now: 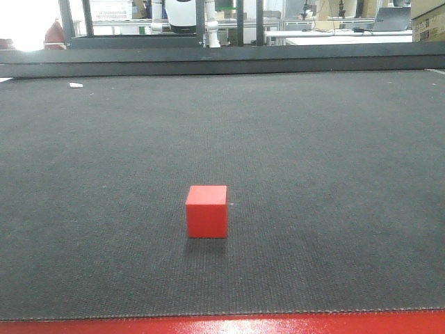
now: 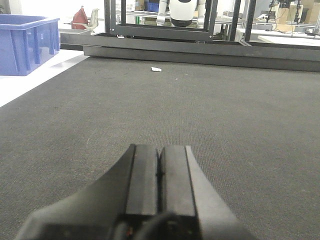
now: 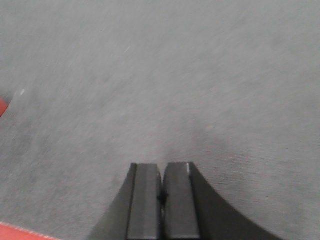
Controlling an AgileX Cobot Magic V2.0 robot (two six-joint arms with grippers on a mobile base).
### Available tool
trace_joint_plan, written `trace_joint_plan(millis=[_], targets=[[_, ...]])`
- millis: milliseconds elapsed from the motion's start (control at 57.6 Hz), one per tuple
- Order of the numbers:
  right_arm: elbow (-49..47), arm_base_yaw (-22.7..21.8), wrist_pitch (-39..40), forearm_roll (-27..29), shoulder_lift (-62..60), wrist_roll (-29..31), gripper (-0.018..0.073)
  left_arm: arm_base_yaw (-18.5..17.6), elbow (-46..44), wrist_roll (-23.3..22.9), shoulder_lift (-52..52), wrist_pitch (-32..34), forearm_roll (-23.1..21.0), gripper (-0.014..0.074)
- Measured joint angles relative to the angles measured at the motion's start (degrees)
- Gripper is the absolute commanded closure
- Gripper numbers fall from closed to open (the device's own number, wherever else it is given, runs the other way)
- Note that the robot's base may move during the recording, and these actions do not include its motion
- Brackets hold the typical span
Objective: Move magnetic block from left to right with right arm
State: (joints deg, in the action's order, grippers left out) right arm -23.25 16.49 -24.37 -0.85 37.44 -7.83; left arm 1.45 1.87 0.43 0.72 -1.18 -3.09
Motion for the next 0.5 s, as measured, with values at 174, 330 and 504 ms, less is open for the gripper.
trace_joint_plan(millis=[174,330,504], targets=[[-3.5,4.6,-0.7,-0.8,8.4,-6.1,-0.0044,0.0,0.0,0.0,0.0,0.0,0.0,0.0722],[-8.9,9.1,-6.1,-0.9,16.8,-15.2,-0.0075,0.0,0.0,0.0,0.0,0.0,0.0,0.0722],[-17.5,14.2,-16.3,-0.9,26.9,-23.4,-0.0075,0.0,0.0,0.0,0.0,0.0,0.0,0.0722]])
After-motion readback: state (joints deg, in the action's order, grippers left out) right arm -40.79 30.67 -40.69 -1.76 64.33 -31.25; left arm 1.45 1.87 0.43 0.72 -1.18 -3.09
